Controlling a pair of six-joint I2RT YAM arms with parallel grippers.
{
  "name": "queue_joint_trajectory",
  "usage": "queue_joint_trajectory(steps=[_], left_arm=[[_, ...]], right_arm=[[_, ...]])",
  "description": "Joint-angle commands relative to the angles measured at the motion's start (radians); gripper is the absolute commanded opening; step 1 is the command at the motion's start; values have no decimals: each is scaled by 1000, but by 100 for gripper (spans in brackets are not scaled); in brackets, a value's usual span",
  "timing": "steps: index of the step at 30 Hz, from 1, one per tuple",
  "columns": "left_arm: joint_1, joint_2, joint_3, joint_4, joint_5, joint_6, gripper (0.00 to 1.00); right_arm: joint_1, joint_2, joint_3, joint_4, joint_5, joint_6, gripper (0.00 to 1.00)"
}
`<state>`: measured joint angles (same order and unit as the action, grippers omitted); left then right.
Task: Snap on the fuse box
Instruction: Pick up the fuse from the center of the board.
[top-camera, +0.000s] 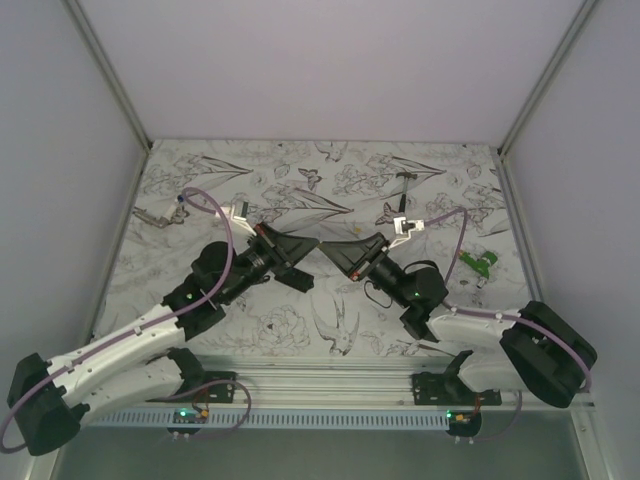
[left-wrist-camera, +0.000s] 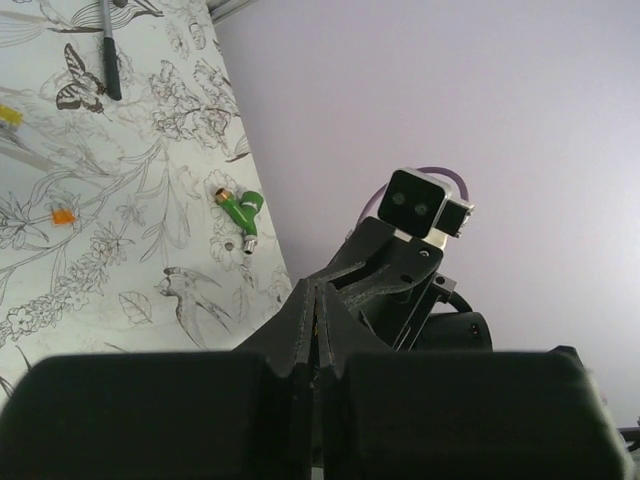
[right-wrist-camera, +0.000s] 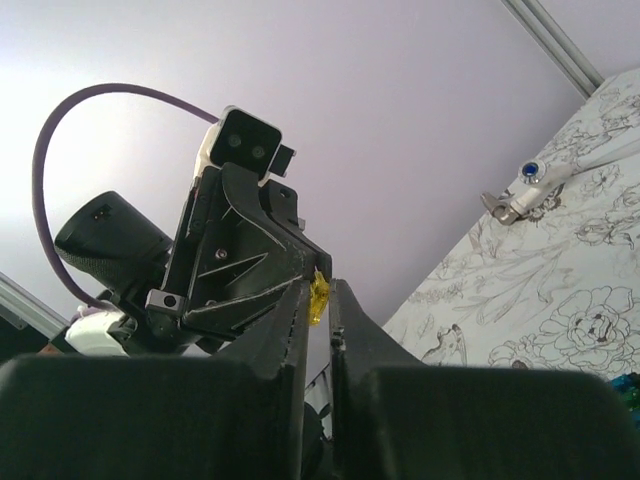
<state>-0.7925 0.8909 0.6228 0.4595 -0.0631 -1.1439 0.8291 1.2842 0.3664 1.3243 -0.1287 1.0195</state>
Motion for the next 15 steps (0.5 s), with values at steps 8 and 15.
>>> queue_joint_trajectory(steps=[8,15], left_arm=[[-5,-44,-81,43,-98,40,5],[62,-109,-95,-86,-92,169,40]], right_arm=[[12,-12,22,38,-29,-4,0],[-16,-59,3,-120,1,-64,0]])
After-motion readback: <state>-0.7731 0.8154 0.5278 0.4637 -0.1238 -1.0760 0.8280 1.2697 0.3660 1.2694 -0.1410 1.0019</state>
